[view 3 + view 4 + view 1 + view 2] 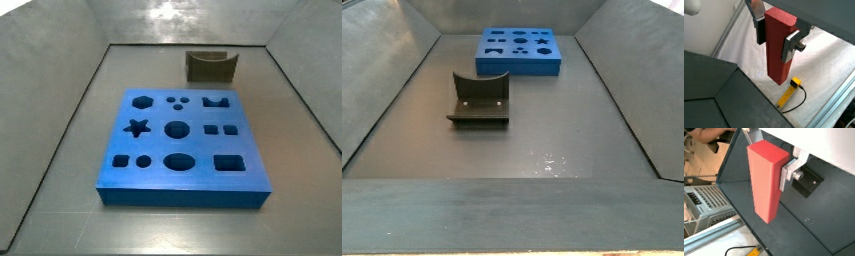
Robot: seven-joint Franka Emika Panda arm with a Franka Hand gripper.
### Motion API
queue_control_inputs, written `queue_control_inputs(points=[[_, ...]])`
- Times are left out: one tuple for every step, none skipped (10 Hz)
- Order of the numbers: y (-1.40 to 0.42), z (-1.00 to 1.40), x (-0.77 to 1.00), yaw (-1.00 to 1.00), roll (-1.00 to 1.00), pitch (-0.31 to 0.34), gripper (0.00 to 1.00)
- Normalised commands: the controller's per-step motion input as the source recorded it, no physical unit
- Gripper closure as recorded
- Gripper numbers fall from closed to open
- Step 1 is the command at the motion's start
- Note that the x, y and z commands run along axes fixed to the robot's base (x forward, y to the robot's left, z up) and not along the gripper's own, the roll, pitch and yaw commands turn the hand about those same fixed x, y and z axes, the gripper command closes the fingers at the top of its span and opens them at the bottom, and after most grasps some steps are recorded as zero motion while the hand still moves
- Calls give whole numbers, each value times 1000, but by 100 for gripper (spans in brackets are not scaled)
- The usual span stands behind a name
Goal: Pick up the rectangle object. Move up. Place the rectangle object on the fixture. Regrasp the rectangle object. Move to above the board. Insert the rectangle object.
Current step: Move to above the board.
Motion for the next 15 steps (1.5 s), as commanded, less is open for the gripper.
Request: queue_control_inputs(points=[[-25, 672, 29, 112, -27, 104, 100], [-27, 672, 32, 112, -29, 101, 100], [-28, 671, 34, 112, -29, 99, 100], [-28, 671, 35, 112, -30, 98, 100], [-29, 671, 35, 112, -30, 97, 100], [-29, 671, 36, 112, -30, 97, 100], [-29, 671, 36, 112, -30, 97, 100], [-29, 671, 36, 112, -30, 96, 100], [-29, 671, 36, 112, -30, 96, 100], [-29, 671, 36, 112, -30, 96, 100], [-29, 671, 36, 112, -30, 96, 100], [-29, 671, 36, 112, -30, 96, 100], [-29, 671, 36, 112, -30, 96, 100], [-29, 671, 36, 112, -30, 96, 100], [-29, 671, 36, 112, -30, 96, 100]])
